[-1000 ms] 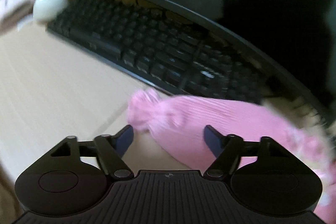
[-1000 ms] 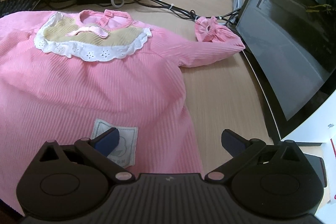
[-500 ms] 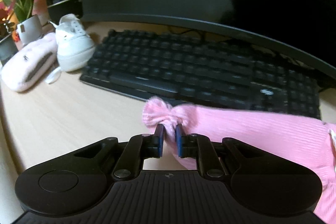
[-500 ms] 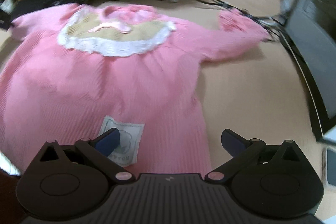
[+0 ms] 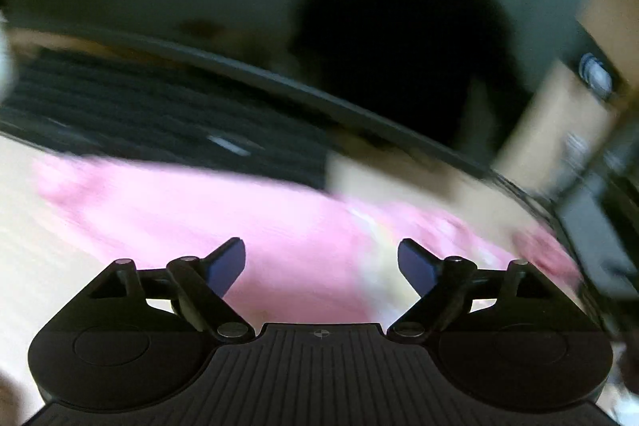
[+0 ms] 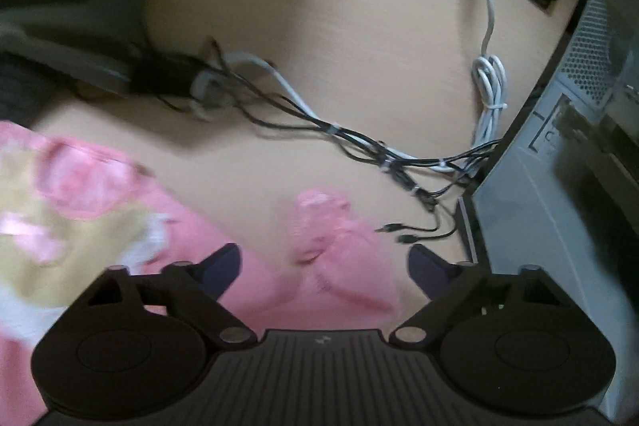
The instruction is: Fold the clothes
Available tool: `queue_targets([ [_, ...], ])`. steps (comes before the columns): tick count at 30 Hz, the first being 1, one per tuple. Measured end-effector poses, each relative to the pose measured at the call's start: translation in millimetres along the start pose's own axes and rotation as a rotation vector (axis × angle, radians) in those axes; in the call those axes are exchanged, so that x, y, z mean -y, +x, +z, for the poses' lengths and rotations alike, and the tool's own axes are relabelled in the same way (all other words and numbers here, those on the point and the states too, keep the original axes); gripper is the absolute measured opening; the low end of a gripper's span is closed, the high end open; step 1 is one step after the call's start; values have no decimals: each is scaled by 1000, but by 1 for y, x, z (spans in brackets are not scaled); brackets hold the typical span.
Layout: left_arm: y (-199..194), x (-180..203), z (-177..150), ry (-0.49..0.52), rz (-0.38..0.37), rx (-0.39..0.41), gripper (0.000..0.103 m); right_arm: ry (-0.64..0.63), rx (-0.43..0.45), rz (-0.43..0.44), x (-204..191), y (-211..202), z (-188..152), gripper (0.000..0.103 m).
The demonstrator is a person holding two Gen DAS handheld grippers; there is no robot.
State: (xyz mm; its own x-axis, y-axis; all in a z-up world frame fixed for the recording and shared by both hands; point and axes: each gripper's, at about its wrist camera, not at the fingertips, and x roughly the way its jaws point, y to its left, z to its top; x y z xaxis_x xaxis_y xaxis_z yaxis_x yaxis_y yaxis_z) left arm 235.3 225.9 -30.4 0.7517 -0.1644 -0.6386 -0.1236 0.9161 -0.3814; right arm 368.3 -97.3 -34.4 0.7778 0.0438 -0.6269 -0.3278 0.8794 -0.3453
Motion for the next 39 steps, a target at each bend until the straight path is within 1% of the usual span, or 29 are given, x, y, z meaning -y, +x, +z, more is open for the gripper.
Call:
queue_targets([
  [2,22,23,-19,24,-52,-76,89,-37,-26,-41,-3,26,1,83],
  [3,29,29,-25,34,-65,-100,89,-53,-41,-54,-4,38,1,82],
  [4,32,31,-28,41,-69,-114,89,-55,-54,-54,-3,46,1,69],
  [5,35,33,-30,49,-73,-128,89,-36,-58,-41,3,47,0,46],
  [8,44,39,-39,73,-85,-169,91,22,-71,0,18,48,-2,18],
  [9,47,41,-42,81,-90,-183,93,40,-61,3,24,45,-2,15],
  [13,60,49,-54,113,-106,-239,95,97,112,-78,56,-16,4,12],
  [15,63,51,-55,114,-111,-242,95,99,193,-122,71,-47,6,11],
  [18,66,55,-55,109,-117,-238,96,82,234,-138,80,-66,3,12],
  [20,66,53,-55,108,-120,-233,96,44,213,-140,76,-62,-9,13],
  [21,66,53,-55,107,-122,-231,97,35,181,-140,72,-55,-16,16],
  [22,66,53,-55,107,-123,-230,98,32,126,-145,69,-46,-24,28],
  [23,66,53,-55,109,-123,-231,98,31,75,-153,66,-37,-32,37],
  [25,66,54,-55,123,-120,-232,99,20,0,-180,57,-30,-48,42],
  [26,65,54,-55,129,-119,-234,99,10,-23,-190,53,-30,-54,44],
  [27,65,54,-55,132,-119,-236,99,2,-35,-194,50,-33,-60,46],
  [29,65,55,-55,132,-120,-238,99,-3,-31,-191,45,-41,-65,60],
  [30,66,55,-55,132,-121,-238,99,9,-17,-184,44,-48,-65,62],
  [31,66,56,-55,133,-122,-238,99,29,-4,-168,43,-54,-64,66],
  [33,68,58,-56,139,-123,-234,101,116,11,-89,43,-61,-58,70],
  [35,68,60,-57,149,-121,-231,103,240,0,49,43,-59,-56,75],
  [37,69,61,-58,161,-117,-229,103,375,-28,175,42,-45,-59,75],
  [38,69,62,-59,167,-115,-228,103,431,-46,221,42,-37,-62,75],
  [39,69,62,-59,173,-117,-228,103,463,-71,235,41,-27,-65,75],
])
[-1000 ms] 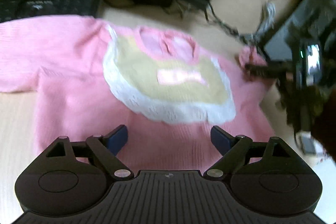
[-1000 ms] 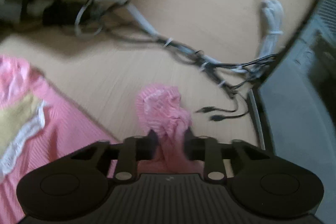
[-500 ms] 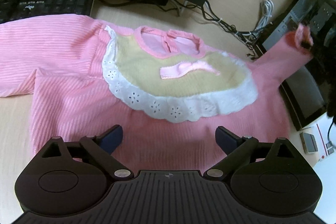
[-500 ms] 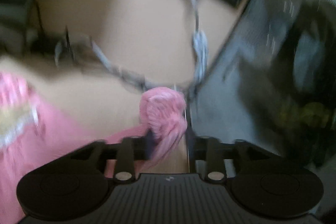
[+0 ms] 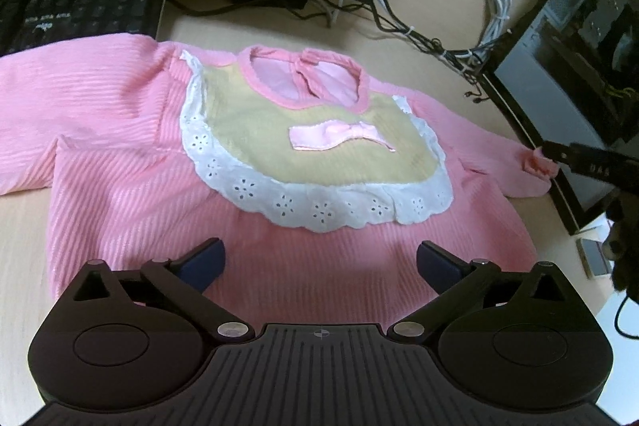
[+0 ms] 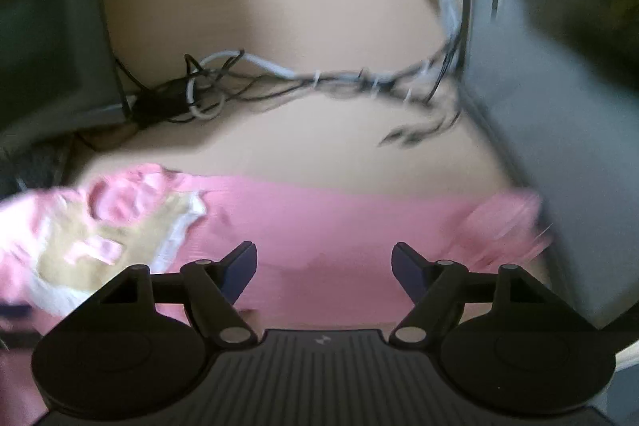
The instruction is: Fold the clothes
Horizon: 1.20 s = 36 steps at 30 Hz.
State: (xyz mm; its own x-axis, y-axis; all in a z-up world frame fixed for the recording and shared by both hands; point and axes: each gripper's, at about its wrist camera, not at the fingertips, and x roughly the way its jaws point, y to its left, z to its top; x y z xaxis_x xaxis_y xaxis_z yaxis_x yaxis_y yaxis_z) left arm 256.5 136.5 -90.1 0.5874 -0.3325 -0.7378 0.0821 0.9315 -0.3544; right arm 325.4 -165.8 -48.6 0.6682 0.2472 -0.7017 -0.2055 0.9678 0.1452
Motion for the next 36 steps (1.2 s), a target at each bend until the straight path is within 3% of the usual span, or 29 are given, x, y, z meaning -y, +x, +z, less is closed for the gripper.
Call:
queue_targets([
  [3,-1,-4,0,11,-23,3,103,70,-58,-12,11,25,-7,75],
  [7,-3,-13,3,4,-65,-6,103,-17,-40,-119,14,6,-13,76],
  [10,-3,-16,4,-2,-78,-10,103,-77,-28,-36,10,-39,-29,75],
  [13,-4,-16,3,-1,-79,-6,103,7,-90,78,15,-75,-59,74],
  [17,-6,-17,0,14,-86,4,103,67,-169,101,6,-94,-104,49],
  [22,-12,-22,0,-48,-99,-19,103,63,-181,77,-11,-100,-137,42],
  [25,-26,-21,-5,-62,-139,-21,103,58,-177,97,-22,-108,-140,5],
  [30,-45,-12,-22,20,-169,-38,103,52,-124,102,-35,-133,-139,4],
  [36,-56,-20,-41,36,-160,-67,103,35,-200,-18,-28,-132,-157,5],
])
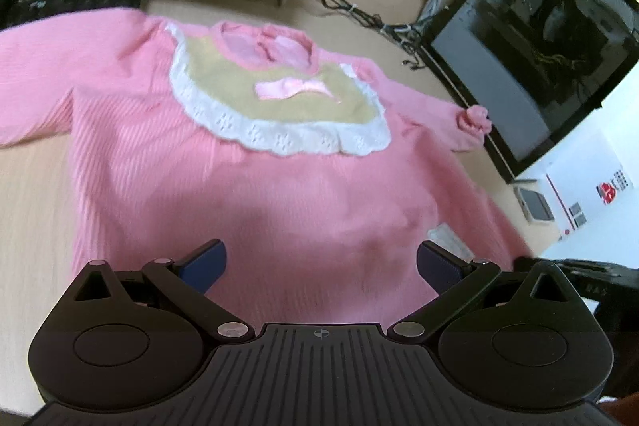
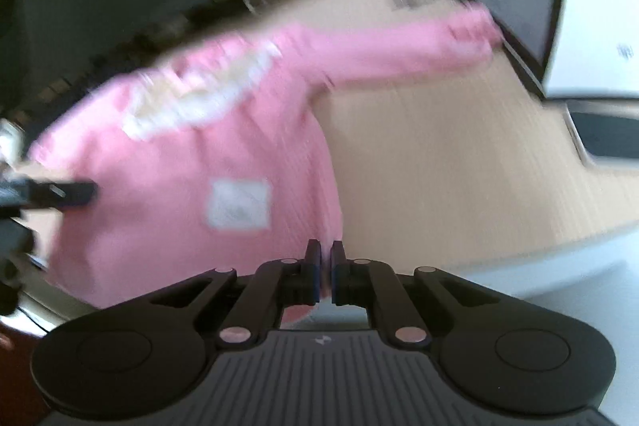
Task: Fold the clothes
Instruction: 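Pinch and smooth the dress body with the right tool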
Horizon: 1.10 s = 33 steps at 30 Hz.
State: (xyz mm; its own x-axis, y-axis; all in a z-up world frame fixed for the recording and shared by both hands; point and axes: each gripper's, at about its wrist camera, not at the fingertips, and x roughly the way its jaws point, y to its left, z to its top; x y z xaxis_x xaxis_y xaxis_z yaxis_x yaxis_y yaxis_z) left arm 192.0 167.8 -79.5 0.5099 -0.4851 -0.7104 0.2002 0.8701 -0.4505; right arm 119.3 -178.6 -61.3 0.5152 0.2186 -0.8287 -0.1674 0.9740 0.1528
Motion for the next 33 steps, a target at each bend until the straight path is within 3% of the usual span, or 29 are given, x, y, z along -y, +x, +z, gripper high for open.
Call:
queue_targets([
  [3,-2,-9,-6,-11,31,-10,103,-23,-15,-59,2,0,-7,7],
  [6,-9,-15,-9,-15,48,0,103,-44,54,-80,2,-11,1,18],
  [8,-15,-19,-11,-18,57,9,103,-47,100,-44,-5,-11,14,35],
  [11,-23,-20,-7,-19,48,32,103,-44,164,45,-21,-5,39,48],
  [13,-24,-16,2,-2,45,54,103,-45,199,105,-32,1,56,49],
  [16,-15,-6,18,29,37,91,103,-73,152,159,-58,34,72,49],
  [21,17,-7,33,15,68,87,103,-161,101,91,-65,76,85,48],
  [25,27,-23,29,-6,136,82,103,-162,123,114,-56,64,102,48],
  [30,13,-27,41,-28,92,117,103,-235,227,70,-53,62,147,48],
  [32,14,-27,51,-20,81,143,103,-289,238,29,-55,78,168,36],
  [33,17,-28,57,-22,89,150,103,-322,239,14,-57,88,179,36],
])
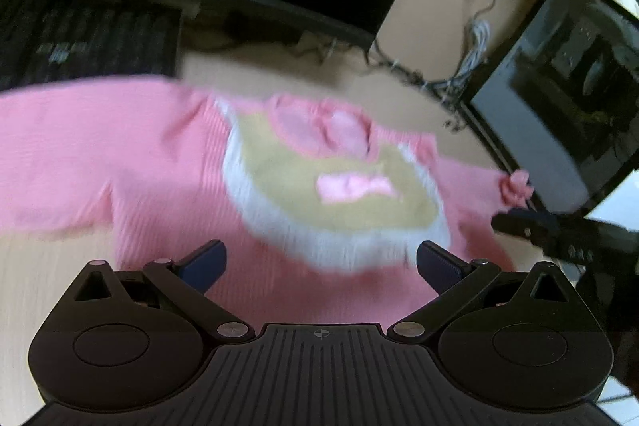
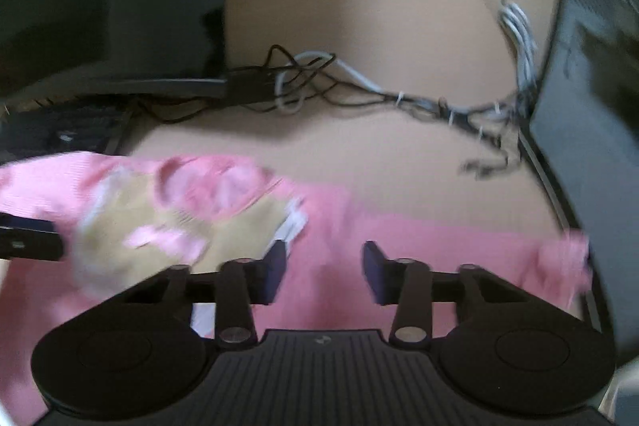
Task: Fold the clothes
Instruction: 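Pinch and smooth the dress body with the right tool, then grasp the sleeve cuff near the keyboard with the left tool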
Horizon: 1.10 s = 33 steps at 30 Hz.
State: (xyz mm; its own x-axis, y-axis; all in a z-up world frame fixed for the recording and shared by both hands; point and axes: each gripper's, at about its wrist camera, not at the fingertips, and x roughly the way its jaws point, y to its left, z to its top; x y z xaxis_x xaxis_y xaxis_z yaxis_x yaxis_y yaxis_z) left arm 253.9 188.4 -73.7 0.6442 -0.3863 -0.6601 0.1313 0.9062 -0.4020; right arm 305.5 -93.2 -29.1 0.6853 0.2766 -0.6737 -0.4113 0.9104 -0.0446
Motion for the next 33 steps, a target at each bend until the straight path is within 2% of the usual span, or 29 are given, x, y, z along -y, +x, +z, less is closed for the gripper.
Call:
queue_targets([
  [6,13,-1,15,-15,6,9,103,-154,-92,39,6,78,28,38],
  [8,18,1,15,-12,-1,-1,103,-157,-82,29,10,82,31,9],
  [10,28,-1,13,-17,22,-23,103,-159,-72,20,14,86,34,9],
  [13,38,-5,11,-21,63,-37,103,-163,-57,6,21,93,39,1],
  [19,37,-5,6,15,98,-28,103,-170,-28,-22,33,106,48,2],
  [20,37,-5,5,22,103,-27,103,-164,-26,-13,35,104,48,4],
  [21,37,-5,5,23,105,-24,103,-140,-33,33,34,92,45,9],
  [22,36,-4,4,20,104,-21,103,-119,-40,73,34,80,41,28],
  [23,36,-5,4,15,104,-18,103,-109,-48,97,33,71,35,57],
  [24,36,-5,4,10,102,-14,103,-101,-58,114,31,63,28,66],
  [28,34,-10,4,-20,81,-2,103,-82,-129,94,26,55,-2,68],
  [30,32,-11,3,-26,81,3,103,-76,-160,76,23,56,-14,65],
  [33,30,-13,1,-27,85,9,103,-153,-107,29,24,63,-13,75],
])
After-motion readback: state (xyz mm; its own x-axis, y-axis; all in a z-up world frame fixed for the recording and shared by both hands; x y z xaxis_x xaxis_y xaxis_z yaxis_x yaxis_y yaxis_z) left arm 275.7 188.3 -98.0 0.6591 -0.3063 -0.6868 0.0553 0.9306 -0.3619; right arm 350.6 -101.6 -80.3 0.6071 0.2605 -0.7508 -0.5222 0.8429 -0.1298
